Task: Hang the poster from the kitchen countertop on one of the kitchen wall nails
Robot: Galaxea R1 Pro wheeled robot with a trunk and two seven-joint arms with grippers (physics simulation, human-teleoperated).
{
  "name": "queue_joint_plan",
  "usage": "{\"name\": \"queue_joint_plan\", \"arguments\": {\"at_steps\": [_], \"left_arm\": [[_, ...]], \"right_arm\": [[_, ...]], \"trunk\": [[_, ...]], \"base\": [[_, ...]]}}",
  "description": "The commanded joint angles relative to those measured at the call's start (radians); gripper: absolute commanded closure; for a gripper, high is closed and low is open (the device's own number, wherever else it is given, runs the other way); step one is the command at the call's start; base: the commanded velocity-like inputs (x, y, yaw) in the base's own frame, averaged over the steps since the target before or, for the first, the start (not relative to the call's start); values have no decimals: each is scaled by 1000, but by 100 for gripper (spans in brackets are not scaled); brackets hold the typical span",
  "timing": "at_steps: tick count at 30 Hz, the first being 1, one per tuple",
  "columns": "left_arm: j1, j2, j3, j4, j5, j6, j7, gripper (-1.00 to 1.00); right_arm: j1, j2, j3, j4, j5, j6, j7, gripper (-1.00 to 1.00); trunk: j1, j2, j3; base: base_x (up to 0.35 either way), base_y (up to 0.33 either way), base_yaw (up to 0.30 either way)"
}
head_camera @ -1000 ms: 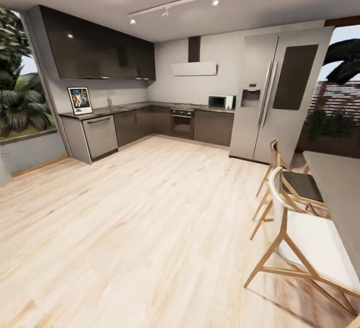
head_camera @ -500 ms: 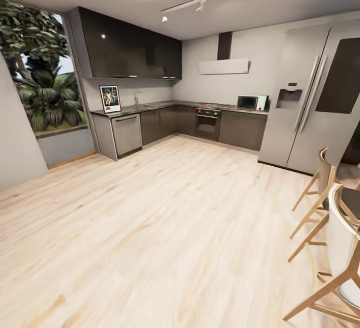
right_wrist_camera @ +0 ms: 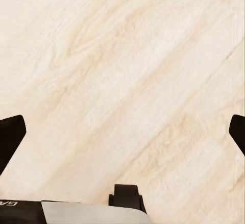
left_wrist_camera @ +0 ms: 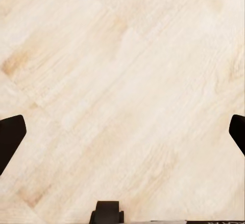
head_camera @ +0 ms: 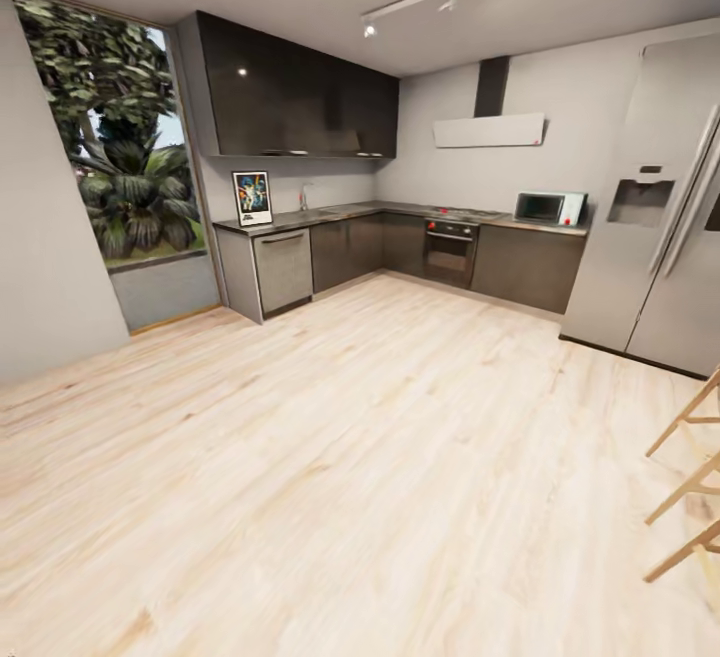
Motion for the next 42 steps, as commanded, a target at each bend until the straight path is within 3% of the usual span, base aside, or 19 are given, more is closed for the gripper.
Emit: {"name": "queue_joint_plan", "arguments": {"at_steps": [1,21,42], "left_arm": [[0,0,1,-1,0,0,0,-100],[0,0,1,-1,0,0,0,-100],[0,0,2,-1,0,0,0,-100]], "right_arm": [[0,0,0,1,4,-3,0,-100],[0,-1,1,1,5,-3,0,-100],[0,-9,2,5,6,-2,3,-100]], "trunk": [[1,0,-1],[1,0,-5],[1,0,-5]], "base": [[325,112,273],[329,98,270],[330,95,20]]}}
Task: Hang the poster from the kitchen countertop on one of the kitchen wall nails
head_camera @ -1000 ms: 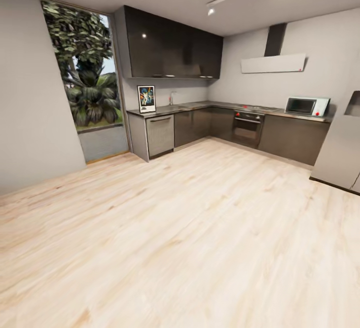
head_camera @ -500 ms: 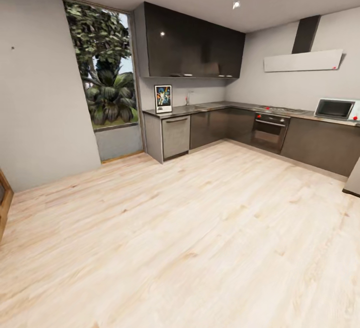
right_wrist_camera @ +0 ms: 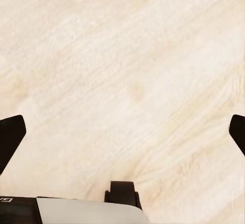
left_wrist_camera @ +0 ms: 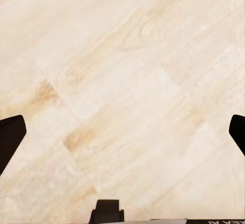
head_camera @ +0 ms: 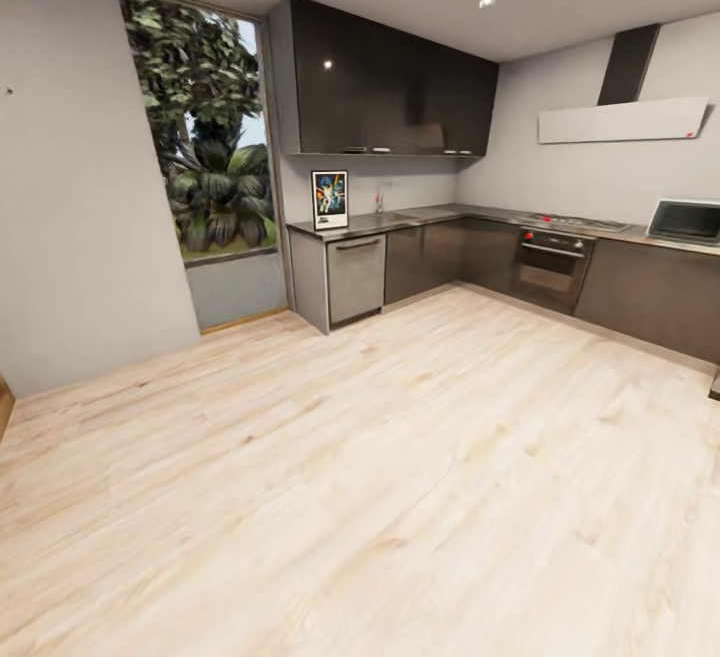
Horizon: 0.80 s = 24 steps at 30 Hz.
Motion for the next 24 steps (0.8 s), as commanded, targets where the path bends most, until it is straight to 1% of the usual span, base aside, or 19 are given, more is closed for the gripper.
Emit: {"name": "queue_joint_plan", "arguments": {"at_steps": [1,24], "left_arm": [[0,0,1,-1,0,0,0,-100],[0,0,1,-1,0,0,0,-100]], "right_arm": [[0,0,0,0,4,-3,0,-100],[0,0,-3,-1,4,-3,-2,-100]], "trunk": [[1,0,-1],[1,0,-1]], "base": [[330,95,0],[333,77,0]]}}
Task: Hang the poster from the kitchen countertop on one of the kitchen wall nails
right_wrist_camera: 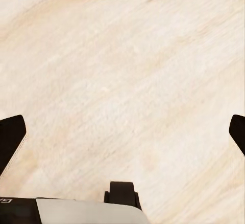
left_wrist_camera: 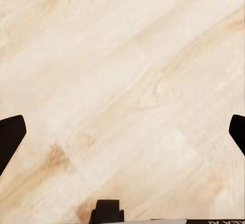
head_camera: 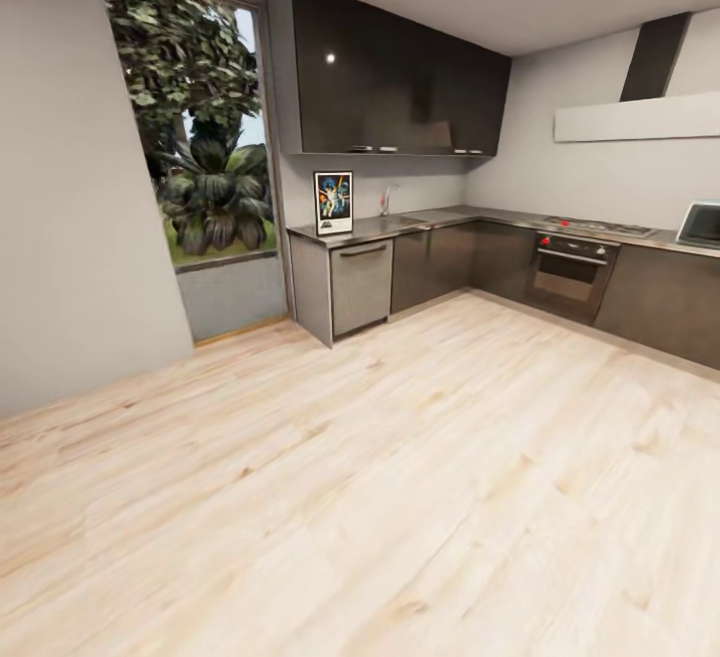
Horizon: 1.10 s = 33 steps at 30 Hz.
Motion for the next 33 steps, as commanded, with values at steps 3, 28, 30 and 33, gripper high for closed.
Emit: {"name": "queue_joint_plan", "arguments": {"at_steps": [3,28,30,33], "left_arm": [[0,0,1,-1,0,0,0,-100],[0,0,1,-1,0,0,0,-100],[0,0,1,-1,0,0,0,-100],[0,0,1,-1,0,0,0,-100]], "right_arm": [[0,0,1,1,4,-3,0,-100],[0,-1,3,2,5,-2,0,-100],[0,-1,4,2,5,-2,1,-100],[0,-1,3,2,5,-3,1,-100]], "trunk": [[1,0,-1],[1,0,-1],[1,0,-1],[1,0,-1]], "base": [[335,20,6],[337,6,157],[339,53,9],[339,70,5]]}}
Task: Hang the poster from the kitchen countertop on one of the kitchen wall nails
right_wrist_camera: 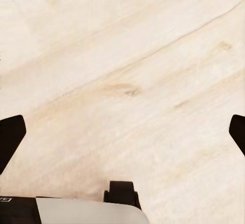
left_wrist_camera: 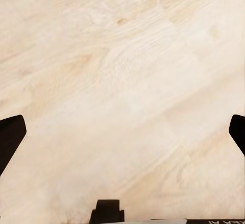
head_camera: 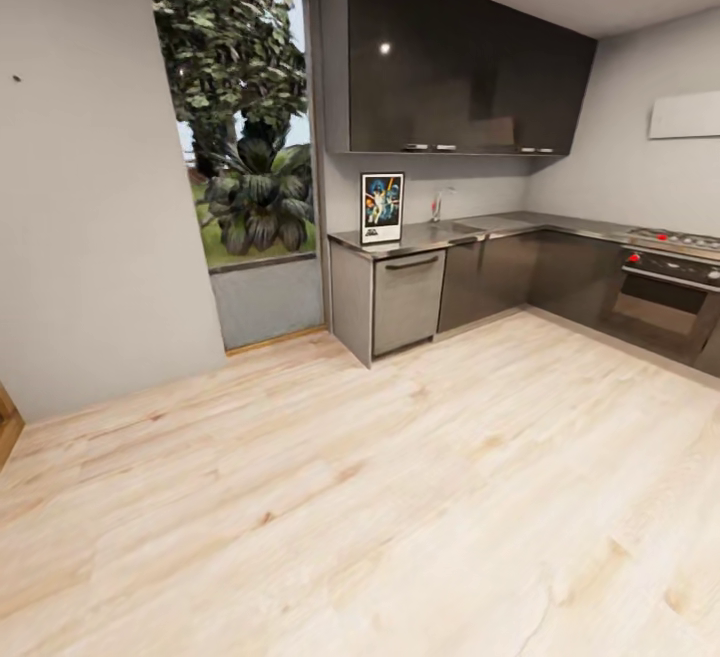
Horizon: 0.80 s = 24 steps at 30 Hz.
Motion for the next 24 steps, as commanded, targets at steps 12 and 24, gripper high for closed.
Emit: {"name": "queue_joint_plan", "arguments": {"at_steps": [12,24], "left_arm": [[1,0,1,-1,-1,0,0,-100],[0,1,1,-1,0,0,0,-100]], "right_arm": [[0,1,0,0,4,-3,0,-100],[0,1,0,-1,4,-3,-1,-100]], "trunk": [[1,0,-1],[1,0,-1]], "base": [[339,120,1],[339,139,0]]}}
